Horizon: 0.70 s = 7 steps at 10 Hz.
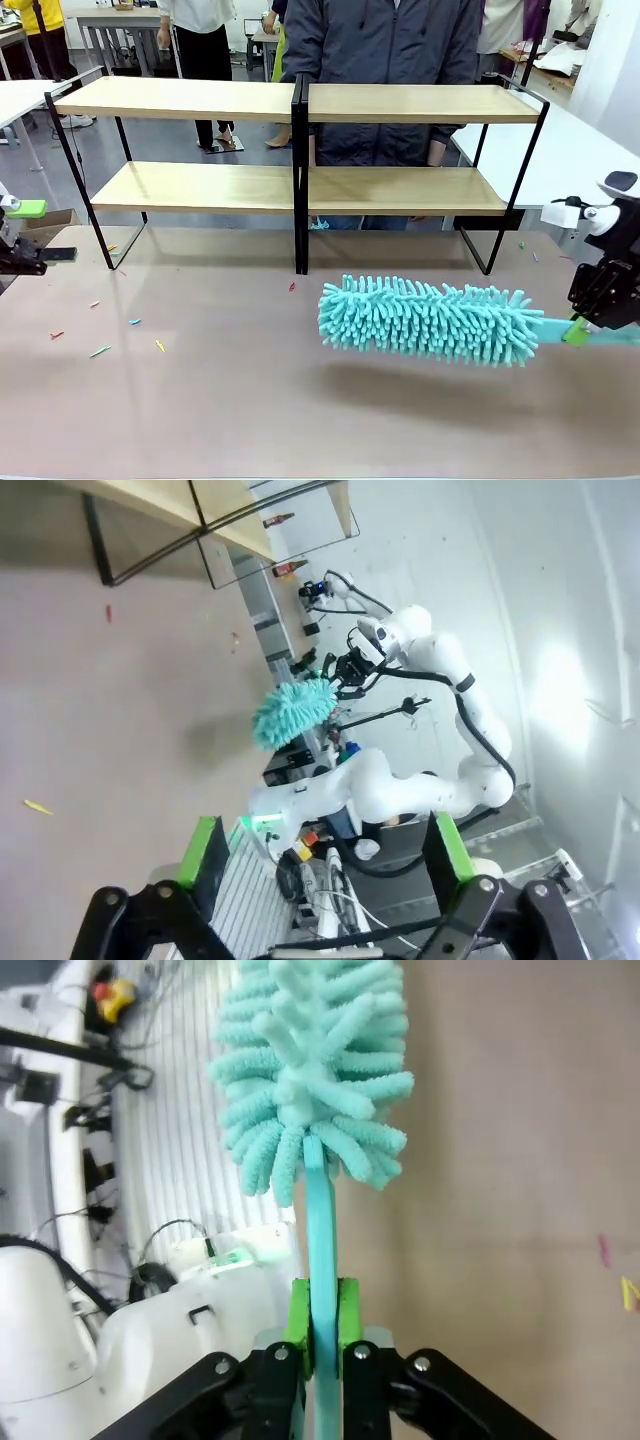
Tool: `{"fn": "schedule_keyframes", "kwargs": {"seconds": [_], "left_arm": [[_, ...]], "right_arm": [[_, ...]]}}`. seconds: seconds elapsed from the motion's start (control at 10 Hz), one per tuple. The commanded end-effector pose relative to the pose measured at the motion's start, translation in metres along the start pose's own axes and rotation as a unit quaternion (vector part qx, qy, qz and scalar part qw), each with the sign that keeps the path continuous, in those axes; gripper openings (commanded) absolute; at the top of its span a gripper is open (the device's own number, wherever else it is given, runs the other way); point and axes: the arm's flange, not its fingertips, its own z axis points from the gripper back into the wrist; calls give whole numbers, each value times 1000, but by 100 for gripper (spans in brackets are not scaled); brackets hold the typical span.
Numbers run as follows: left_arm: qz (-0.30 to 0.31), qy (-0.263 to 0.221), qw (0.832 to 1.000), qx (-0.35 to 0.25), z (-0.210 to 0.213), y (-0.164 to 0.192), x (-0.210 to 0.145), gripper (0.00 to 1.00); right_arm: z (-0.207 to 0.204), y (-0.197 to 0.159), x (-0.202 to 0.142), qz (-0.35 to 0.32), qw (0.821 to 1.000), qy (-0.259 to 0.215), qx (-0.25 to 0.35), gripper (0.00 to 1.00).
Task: Clean the shelves.
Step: Place the Duster on the table.
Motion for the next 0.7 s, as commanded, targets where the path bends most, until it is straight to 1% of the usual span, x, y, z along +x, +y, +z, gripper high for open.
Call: {"fn": "schedule_keyframes", "kwargs": {"seconds": [0.0, 0.3, 0.4, 0.5, 0.6], "left_arm": [[-38, -9, 999, 16, 5, -23, -1, 100], [-38, -9, 999, 16, 5, -23, -1, 100], [-38, -9, 999, 16, 5, -23, -1, 100], [-38, -9, 999, 16, 5, -23, -1, 100], [-38, -9, 999, 16, 5, -23, -1, 100]], "right_arm": [[17, -3, 4, 4, 1000, 12, 17, 12], [17, -5, 2, -13, 1000, 14, 20, 12], [18, -8, 0, -26, 999, 26, 18, 12], [25, -17, -5, -70, 997, 31, 8, 53], [51, -34, -21, -127, 992, -11, -5, 71]]}}
